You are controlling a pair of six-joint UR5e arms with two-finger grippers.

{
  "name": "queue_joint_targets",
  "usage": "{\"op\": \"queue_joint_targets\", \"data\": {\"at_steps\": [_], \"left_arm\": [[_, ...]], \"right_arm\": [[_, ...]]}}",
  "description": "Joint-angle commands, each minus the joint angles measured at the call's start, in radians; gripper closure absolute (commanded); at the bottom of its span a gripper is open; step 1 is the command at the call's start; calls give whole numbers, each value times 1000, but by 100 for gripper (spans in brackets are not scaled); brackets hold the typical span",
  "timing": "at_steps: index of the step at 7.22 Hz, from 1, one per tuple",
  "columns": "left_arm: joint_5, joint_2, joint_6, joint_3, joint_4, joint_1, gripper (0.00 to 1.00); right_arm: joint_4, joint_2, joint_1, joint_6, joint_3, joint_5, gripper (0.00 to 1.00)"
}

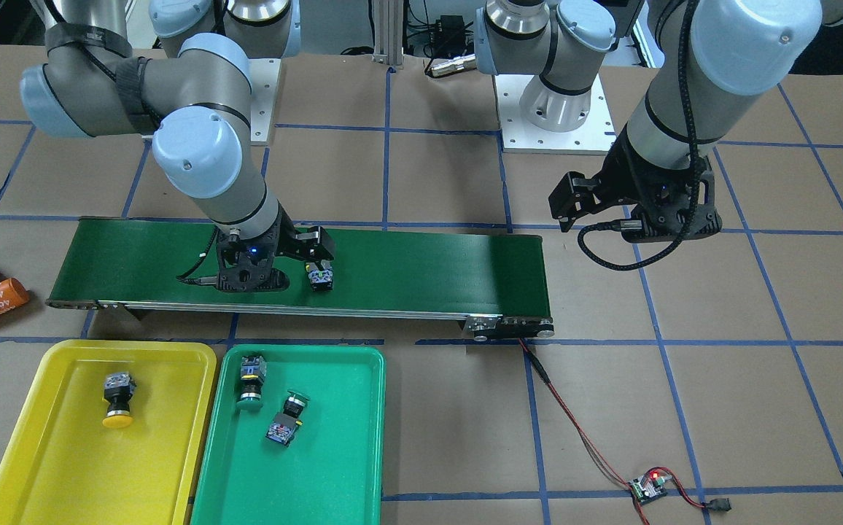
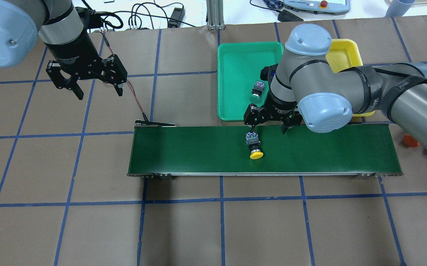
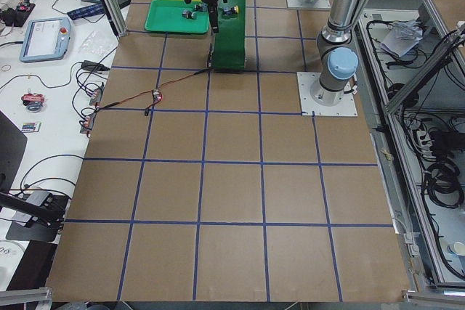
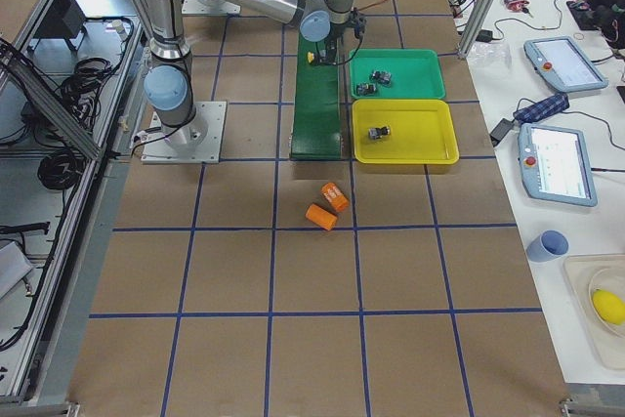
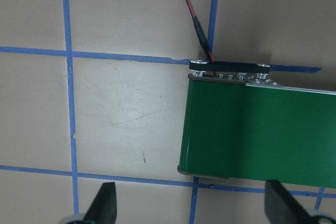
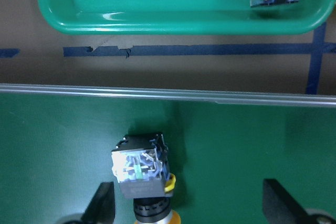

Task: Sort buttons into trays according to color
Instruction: 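Lower the right gripper onto the yellow-capped button on the belt and grasp it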

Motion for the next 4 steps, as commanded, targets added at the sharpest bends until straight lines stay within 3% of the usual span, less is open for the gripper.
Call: {"op": "queue_joint_targets", "data": {"at_steps": [1, 3, 4], "left_arm": [[0, 7, 2, 0, 0, 0, 0], [-1, 10, 3, -3, -2, 6, 0], [0, 7, 3, 2, -2, 6, 0]], "right_arm": [[-26, 60, 19, 1, 1, 3, 0], [-26, 66, 25, 12, 2, 1, 3], [-24, 66, 25, 12, 2, -9, 57]]}}
